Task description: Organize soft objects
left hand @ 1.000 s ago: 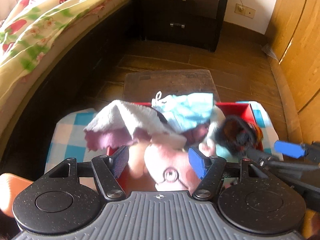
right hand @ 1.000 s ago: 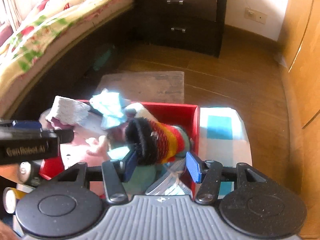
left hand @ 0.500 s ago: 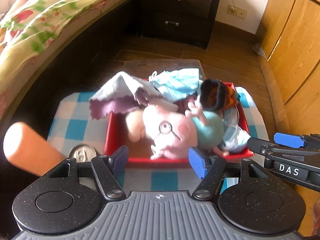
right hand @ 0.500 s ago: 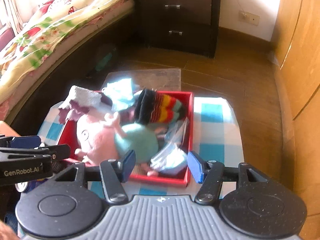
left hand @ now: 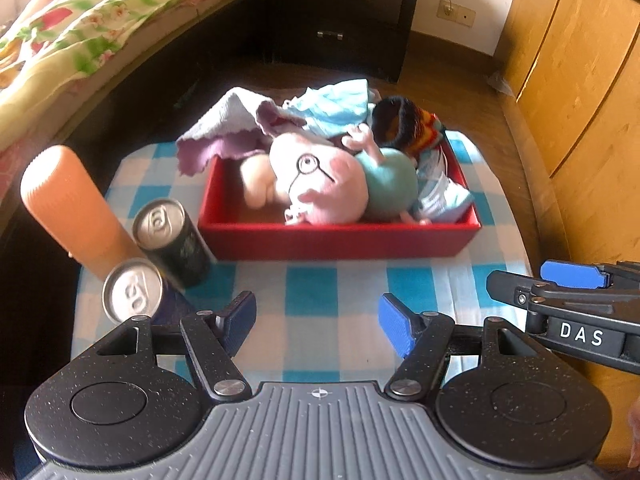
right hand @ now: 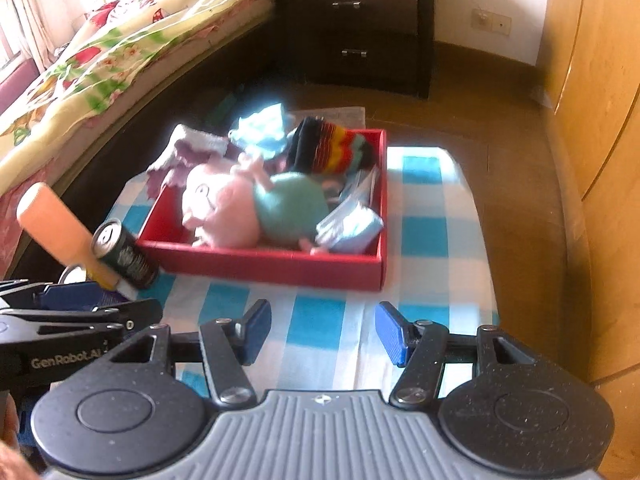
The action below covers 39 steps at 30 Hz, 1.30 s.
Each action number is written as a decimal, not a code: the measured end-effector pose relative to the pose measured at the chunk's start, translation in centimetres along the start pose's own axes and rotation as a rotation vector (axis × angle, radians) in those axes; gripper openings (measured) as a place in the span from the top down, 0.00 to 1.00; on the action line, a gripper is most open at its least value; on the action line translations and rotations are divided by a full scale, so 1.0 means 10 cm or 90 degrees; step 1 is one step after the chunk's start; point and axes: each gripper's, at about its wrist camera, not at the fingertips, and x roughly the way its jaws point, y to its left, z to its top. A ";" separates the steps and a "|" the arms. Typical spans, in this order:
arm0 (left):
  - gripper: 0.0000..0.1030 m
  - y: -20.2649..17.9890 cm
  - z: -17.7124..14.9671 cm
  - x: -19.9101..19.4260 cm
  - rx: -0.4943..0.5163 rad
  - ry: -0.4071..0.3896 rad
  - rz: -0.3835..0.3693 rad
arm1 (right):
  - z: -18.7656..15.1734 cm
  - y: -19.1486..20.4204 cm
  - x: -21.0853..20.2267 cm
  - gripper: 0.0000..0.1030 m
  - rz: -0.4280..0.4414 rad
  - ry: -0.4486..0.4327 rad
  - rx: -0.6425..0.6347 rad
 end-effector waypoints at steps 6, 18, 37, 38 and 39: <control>0.32 -0.04 -0.17 -0.07 0.005 0.001 0.009 | -0.14 0.04 -0.14 0.66 -0.018 -0.001 -0.017; 0.29 -0.11 -0.66 -0.38 0.015 -0.032 0.015 | -0.57 0.17 -0.49 0.65 -0.013 -0.018 -0.034; 0.26 -0.08 -1.03 -0.70 -0.026 -0.084 0.011 | -0.93 0.28 -0.81 0.65 -0.036 -0.067 -0.053; 0.26 -0.07 -1.03 -0.71 -0.028 -0.085 0.009 | -0.93 0.29 -0.83 0.65 -0.038 -0.071 -0.054; 0.26 -0.07 -1.03 -0.72 -0.033 -0.087 0.008 | -0.92 0.29 -0.84 0.65 -0.039 -0.073 -0.054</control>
